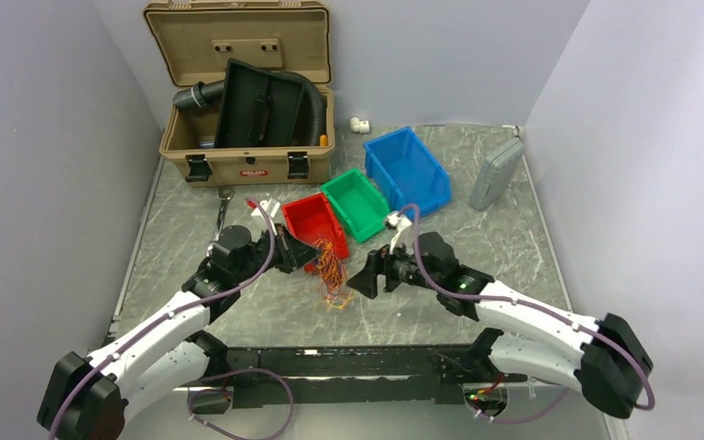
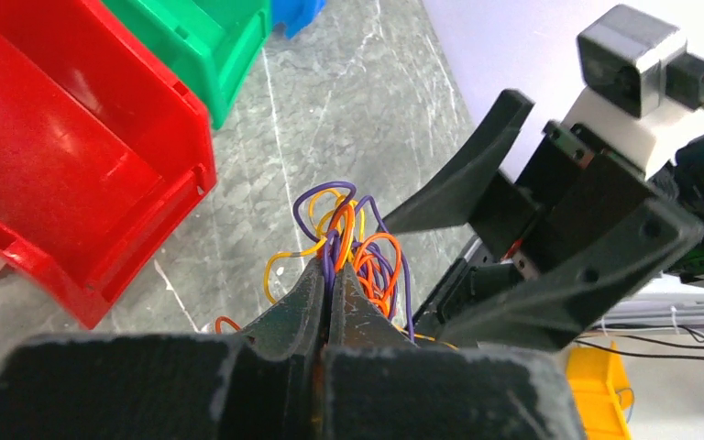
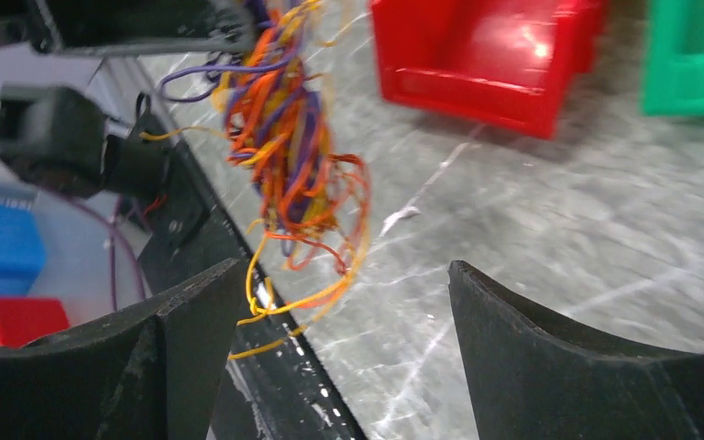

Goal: Untangle the cables

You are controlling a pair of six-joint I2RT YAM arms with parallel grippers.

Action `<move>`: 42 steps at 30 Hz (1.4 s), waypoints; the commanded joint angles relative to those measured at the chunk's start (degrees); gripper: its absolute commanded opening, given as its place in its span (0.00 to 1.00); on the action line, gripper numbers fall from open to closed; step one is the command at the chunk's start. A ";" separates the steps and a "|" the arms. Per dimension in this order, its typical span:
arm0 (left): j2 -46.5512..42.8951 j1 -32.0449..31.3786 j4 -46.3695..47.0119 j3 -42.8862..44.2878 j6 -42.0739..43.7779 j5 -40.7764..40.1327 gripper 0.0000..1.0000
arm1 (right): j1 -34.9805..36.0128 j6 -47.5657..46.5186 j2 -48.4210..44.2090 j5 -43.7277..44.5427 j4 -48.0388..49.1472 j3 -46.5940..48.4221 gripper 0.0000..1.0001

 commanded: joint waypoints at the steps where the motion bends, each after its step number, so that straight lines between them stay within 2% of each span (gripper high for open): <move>1: 1.12 -0.13 8.16 1.24 -2.13 4.11 0.00 | 4.59 -3.55 5.39 -5.09 6.54 5.42 0.84; 6: 1.76 -0.31 11.71 0.38 -4.62 4.91 0.00 | 6.53 -1.81 9.25 -4.38 11.91 5.61 0.84; 9: 2.64 -0.33 18.51 -2.42 -8.57 6.39 0.00 | 7.41 -1.15 11.87 -3.71 12.47 5.96 0.84; 10: 3.33 -0.33 21.67 -3.43 -9.94 7.00 0.00 | 7.68 -1.04 12.48 -4.07 12.76 5.72 0.78; 11: 4.23 -0.37 24.80 -4.20 -10.93 7.71 0.00 | 7.76 -0.75 12.55 -4.23 13.17 5.37 0.67; 12: 5.08 -0.30 27.20 -4.72 -11.63 8.42 0.00 | 7.81 -0.16 12.22 -3.75 13.29 4.96 0.47; 13: 5.73 -0.27 28.84 -4.95 -11.69 9.05 0.00 | 7.81 0.42 11.53 -2.80 13.03 4.49 0.32; 16: 4.98 0.39 24.36 -3.66 -8.18 7.78 0.00 | 7.60 2.80 7.09 4.82 7.98 3.09 0.00; 18: 2.62 1.53 18.44 -2.92 -5.43 4.42 0.00 | 6.78 4.74 3.18 11.31 3.02 2.40 0.00; 21: -1.35 4.52 13.66 -3.15 -2.50 1.86 0.00 | 1.84 8.25 -2.63 11.32 -2.80 0.76 0.00; 24: -3.90 6.34 8.69 -2.32 0.45 0.68 0.00 | -9.53 13.78 -6.96 3.15 -5.56 -1.98 0.00; 26: -4.68 6.48 6.57 -1.94 1.84 0.16 0.00 | -16.82 16.50 -8.19 -4.87 -3.85 -4.49 0.00; 28: -5.12 6.64 5.97 -2.18 2.16 0.18 0.00 | -20.76 18.57 -8.46 -10.49 -0.59 -6.64 0.00; 33: -5.86 6.66 7.98 -3.94 1.23 1.27 0.00 | -21.55 15.73 -6.12 -13.71 -0.18 -5.23 0.03; 36: -5.74 6.66 7.13 -3.43 1.72 2.24 0.00 | -21.50 11.29 -4.90 -13.92 -3.73 -2.09 0.11; 37: -5.62 6.70 6.63 -3.08 2.00 2.61 0.00 | -21.46 9.73 -4.88 -14.07 -4.90 -1.32 0.10; 38: -5.33 6.65 6.14 -2.85 2.21 3.11 0.01 | -21.55 8.34 -4.95 -14.37 -5.76 -0.46 0.03; 39: -4.87 6.62 5.83 -2.46 2.48 3.94 0.10 | -21.46 7.06 -5.11 -14.60 -6.01 0.29 0.00; 40: -4.25 6.60 5.89 -2.20 2.72 4.92 0.22 | -21.50 5.41 -5.26 -15.19 -7.44 0.84 0.00; 41: -3.60 6.57 6.16 -1.89 2.77 6.02 0.42 | -21.36 4.42 -5.42 -15.95 -7.79 1.32 0.00; 42: -2.80 6.58 6.80 -1.77 2.56 7.30 0.55 | -21.34 3.46 -5.60 -16.58 -8.10 1.69 0.00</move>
